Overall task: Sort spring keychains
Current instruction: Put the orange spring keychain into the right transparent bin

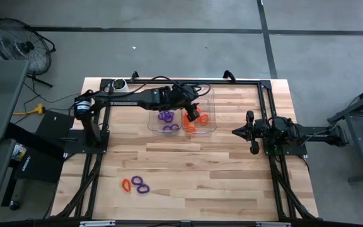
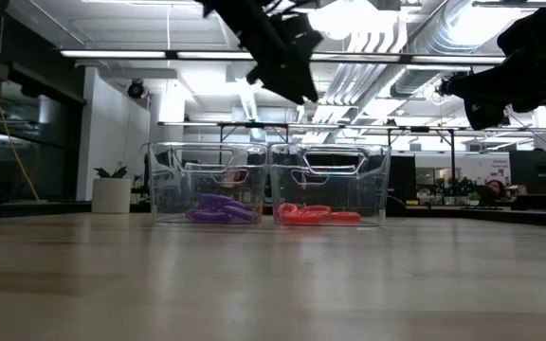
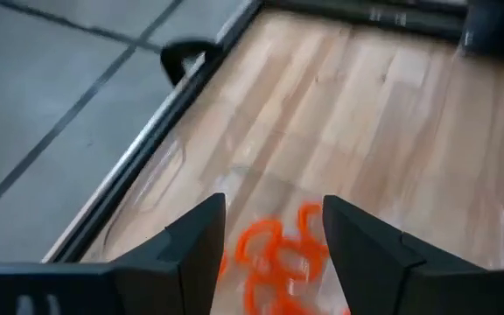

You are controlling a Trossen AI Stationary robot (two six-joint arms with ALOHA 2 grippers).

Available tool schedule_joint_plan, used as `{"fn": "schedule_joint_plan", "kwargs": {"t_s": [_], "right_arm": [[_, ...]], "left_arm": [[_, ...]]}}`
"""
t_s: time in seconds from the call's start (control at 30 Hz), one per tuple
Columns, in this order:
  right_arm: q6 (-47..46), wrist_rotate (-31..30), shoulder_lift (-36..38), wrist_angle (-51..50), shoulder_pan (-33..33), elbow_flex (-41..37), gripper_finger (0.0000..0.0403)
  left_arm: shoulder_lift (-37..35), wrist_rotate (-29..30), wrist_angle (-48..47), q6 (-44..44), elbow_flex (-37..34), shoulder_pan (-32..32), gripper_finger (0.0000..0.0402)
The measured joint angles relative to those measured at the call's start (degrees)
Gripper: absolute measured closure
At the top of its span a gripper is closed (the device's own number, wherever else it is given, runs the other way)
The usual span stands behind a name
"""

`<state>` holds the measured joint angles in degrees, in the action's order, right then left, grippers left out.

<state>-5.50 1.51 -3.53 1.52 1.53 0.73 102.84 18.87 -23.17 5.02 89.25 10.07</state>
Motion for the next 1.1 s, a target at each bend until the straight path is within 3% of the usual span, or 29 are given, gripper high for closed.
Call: {"fn": "schedule_joint_plan", "kwargs": {"t_s": [0.27, 0.7, 0.9, 1.1], "right_arm": [[0.0, 0.0, 0.0, 0.0, 0.0, 0.0, 0.0392], [0.0, 0.0, -0.1, 0.0, 0.0, 0.0, 0.0392], [0.0, 0.0, -0.2, 0.0, 0.0, 0.0, 0.0392], [0.0, 0.0, -0.2, 0.0, 0.0, 0.0, 0.0392]], "left_arm": [[-7.1, 2.6, -15.2, 8.6, -0.1, -2.1, 0.0262], [-16.7, 1.8, -39.6, 20.2, -0.8, -11.0, 0.0395], [-23.6, 1.1, -42.4, 28.5, -7.5, -19.4, 0.0399], [-29.9, -0.9, -41.5, 43.3, -17.4, -29.3, 0.0401]]}}
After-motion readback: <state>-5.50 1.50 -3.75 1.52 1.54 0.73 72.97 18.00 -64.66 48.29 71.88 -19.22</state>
